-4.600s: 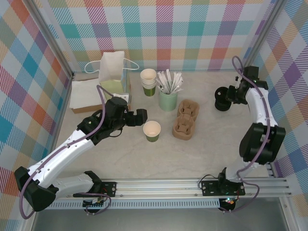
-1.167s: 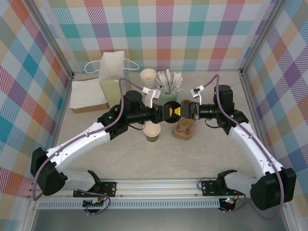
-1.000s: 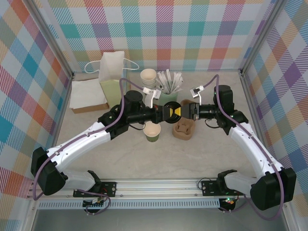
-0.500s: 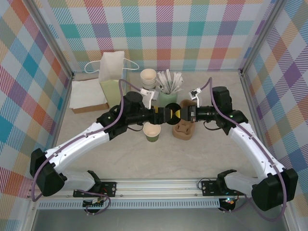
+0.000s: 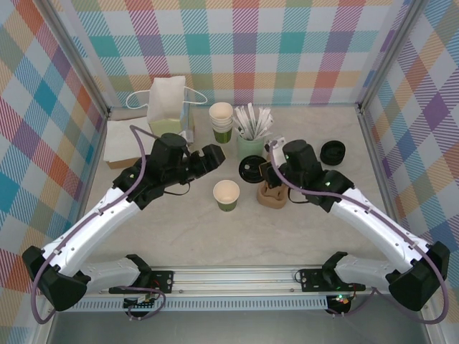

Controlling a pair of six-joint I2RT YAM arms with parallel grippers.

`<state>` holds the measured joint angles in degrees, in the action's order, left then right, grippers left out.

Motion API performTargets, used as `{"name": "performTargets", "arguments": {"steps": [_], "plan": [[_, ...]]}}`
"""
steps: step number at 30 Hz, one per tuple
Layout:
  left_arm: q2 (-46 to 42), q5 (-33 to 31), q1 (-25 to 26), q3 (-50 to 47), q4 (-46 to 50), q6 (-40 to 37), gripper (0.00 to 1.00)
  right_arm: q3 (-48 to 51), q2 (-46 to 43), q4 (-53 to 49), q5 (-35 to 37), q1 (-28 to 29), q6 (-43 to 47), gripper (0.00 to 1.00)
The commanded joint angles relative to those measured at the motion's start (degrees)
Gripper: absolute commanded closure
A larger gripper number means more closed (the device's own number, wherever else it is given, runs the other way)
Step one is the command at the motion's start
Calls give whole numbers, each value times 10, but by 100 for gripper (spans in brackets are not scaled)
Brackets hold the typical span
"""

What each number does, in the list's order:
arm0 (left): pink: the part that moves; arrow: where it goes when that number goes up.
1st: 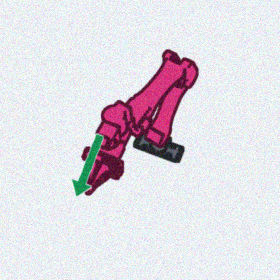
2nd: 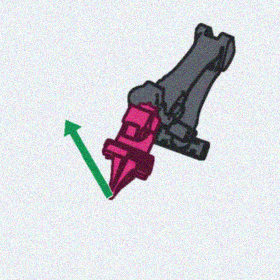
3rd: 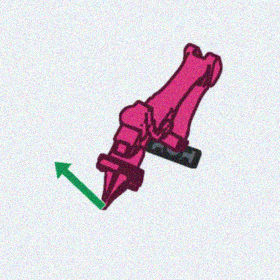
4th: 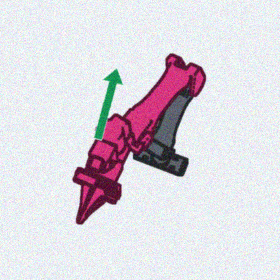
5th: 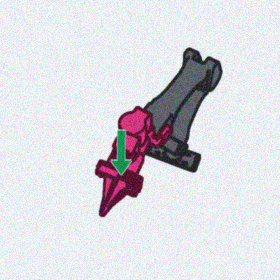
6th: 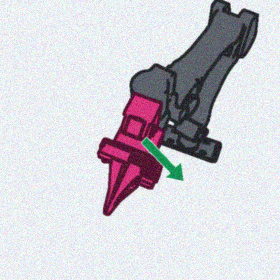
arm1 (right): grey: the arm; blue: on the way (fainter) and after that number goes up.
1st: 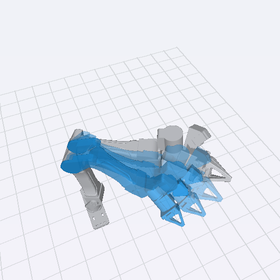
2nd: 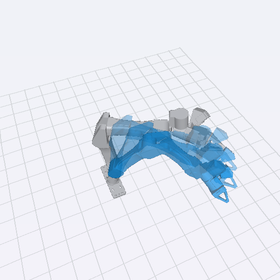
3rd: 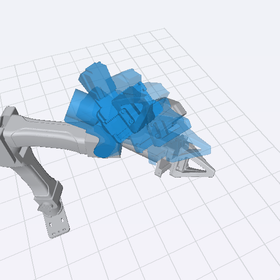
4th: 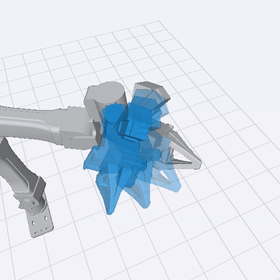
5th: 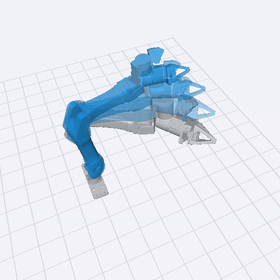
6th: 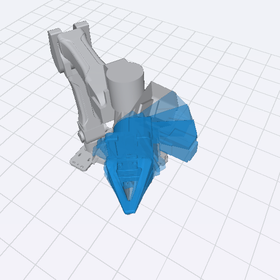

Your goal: Pack the takeout coffee

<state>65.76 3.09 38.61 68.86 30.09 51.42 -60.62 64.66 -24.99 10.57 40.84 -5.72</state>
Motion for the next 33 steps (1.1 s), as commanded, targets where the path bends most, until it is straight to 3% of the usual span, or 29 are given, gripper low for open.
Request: {"name": "performTargets", "arguments": {"steps": [1,7,15,26,33], "plan": [[-17,-15,-3,18,30,153,14,14,6,97,171,43,75,90],[-11,-7,-3,20,31,302,22,37,42,205,253,113,171,90],[-2,22,-3,-11,-5,448,27,28,80,239,267,157,210,90],[42,55,-3,-15,-48,496,30,22,83,247,266,193,221,90],[64,63,-3,-15,-62,499,39,22,82,254,265,202,223,90]]}}
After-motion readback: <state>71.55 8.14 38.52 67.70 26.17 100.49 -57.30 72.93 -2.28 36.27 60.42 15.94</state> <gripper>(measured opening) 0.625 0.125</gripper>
